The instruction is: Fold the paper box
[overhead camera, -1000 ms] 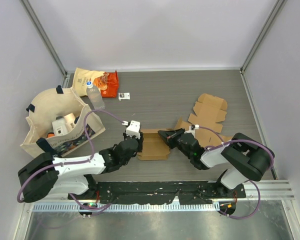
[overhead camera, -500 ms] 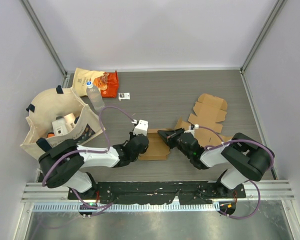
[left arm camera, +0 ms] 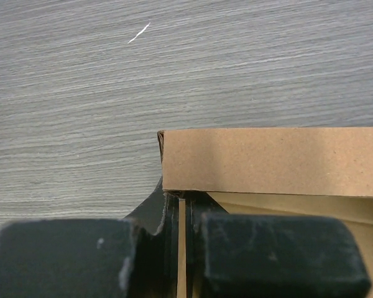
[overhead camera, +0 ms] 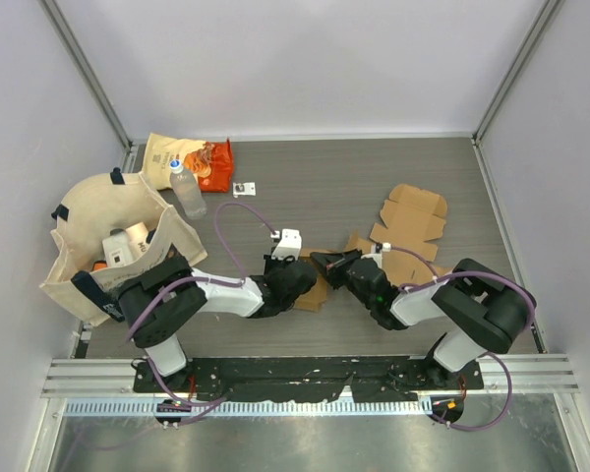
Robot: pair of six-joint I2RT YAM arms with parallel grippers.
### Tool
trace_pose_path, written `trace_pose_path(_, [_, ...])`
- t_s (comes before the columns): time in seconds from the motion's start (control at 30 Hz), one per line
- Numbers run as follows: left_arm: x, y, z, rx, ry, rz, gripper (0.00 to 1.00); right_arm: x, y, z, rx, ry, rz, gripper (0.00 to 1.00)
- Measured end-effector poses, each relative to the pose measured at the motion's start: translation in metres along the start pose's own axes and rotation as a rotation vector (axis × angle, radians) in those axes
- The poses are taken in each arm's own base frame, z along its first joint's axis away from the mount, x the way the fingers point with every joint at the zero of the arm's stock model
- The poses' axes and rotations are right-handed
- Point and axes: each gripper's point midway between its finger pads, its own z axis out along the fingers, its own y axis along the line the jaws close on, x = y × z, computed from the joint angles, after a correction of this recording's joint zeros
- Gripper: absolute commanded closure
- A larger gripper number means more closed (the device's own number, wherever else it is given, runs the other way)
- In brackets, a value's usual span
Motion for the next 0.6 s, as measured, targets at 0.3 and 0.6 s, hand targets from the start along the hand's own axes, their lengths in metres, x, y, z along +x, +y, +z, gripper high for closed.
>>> trace_pose_path(0.3, [0.009,0.0,-0.01,0.054,0.043,-0.038,0.5,0.005,0.002,0.005,-0.012,0.012,-0.001,0.99])
trace_pose_path(0.6, [-0.015,0.015,-0.066,0.35,0.061,-0.219,0.34,0.013,0.0,0.004,-0.016,0.047,-0.024,0.99])
